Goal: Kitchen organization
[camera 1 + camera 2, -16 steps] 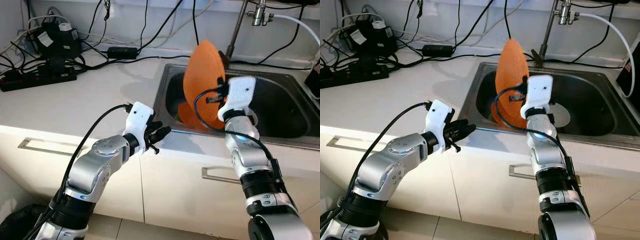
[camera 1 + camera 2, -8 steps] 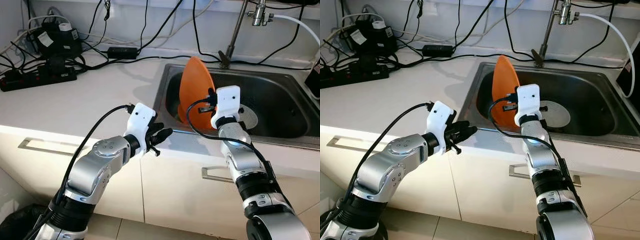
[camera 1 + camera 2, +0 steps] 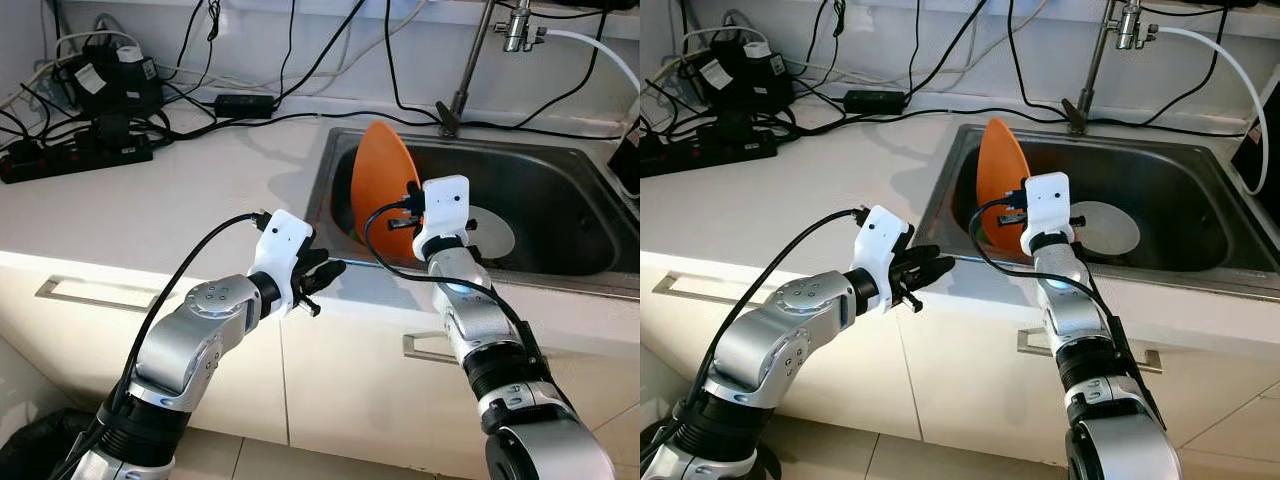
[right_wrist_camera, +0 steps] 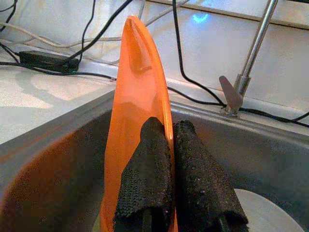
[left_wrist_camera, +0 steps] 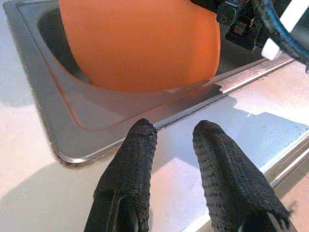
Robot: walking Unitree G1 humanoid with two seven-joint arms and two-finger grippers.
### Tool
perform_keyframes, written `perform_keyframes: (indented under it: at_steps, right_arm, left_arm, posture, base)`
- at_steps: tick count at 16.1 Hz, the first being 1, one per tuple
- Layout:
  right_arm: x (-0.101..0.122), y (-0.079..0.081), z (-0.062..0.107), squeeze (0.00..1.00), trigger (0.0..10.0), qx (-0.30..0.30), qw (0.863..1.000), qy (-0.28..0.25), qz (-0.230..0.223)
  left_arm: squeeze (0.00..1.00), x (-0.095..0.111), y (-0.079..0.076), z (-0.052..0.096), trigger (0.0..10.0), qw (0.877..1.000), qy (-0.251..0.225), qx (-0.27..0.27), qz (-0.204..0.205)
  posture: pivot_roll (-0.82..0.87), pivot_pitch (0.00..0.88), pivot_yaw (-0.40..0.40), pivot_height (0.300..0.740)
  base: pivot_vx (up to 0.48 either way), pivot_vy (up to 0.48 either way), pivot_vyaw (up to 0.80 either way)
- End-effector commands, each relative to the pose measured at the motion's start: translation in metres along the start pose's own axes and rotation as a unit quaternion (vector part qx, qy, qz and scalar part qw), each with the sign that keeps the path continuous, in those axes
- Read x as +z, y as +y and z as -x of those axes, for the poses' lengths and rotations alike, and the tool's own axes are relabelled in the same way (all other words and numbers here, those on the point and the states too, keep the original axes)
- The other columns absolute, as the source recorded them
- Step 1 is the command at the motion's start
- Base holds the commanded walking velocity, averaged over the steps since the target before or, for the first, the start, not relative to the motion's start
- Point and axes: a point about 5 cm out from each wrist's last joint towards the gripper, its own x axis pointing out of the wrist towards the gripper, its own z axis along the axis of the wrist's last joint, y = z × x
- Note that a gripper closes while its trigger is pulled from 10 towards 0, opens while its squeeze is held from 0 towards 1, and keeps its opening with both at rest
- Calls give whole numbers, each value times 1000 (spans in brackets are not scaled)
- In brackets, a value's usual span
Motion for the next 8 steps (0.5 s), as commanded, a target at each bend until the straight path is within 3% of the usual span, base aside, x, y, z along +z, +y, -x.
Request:
perform_keyframes:
  at_steps: [1, 4, 5, 6, 7, 8]
  right_arm:
    - [13, 2, -5, 0, 10000, 2, 1000, -29, -1]
    - [9, 4, -5, 0, 10000, 5, 1000, -22, -2]
    - [9, 4, -5, 71, 10000, 7, 1000, -21, -3]
    - [8, 5, -5, 639, 10000, 9, 1000, -21, -5]
    - [8, 6, -5, 992, 10000, 11, 1000, -21, -4]
    - [7, 7, -4, 1000, 10000, 12, 1000, -19, -3]
  left_arm:
    - [0, 1, -3, 1, 10000, 1000, 0, -7, -7]
    - [0, 2, -3, 1, 10000, 1000, 1, -6, -7]
    - [0, 2, -3, 1, 10000, 1000, 1, -5, -7]
    - [0, 1, -3, 1, 10000, 1000, 1, -5, -6]
    - [0, 1, -3, 1, 10000, 1000, 2, -4, -6]
    - [0, 1, -3, 0, 10000, 1000, 3, -4, -6]
  posture:
    - [82, 0, 25, 740]
    - [86, 0, 23, 740]
    - [89, 0, 23, 740]
    - [89, 0, 23, 740]
    - [89, 0, 22, 740]
    - [90, 0, 21, 740]
  base:
    - [0, 0, 0]
    - [0, 0, 0]
    - [0, 0, 0]
    - [0, 0, 0]
    - [0, 0, 0]
    - [0, 0, 0]
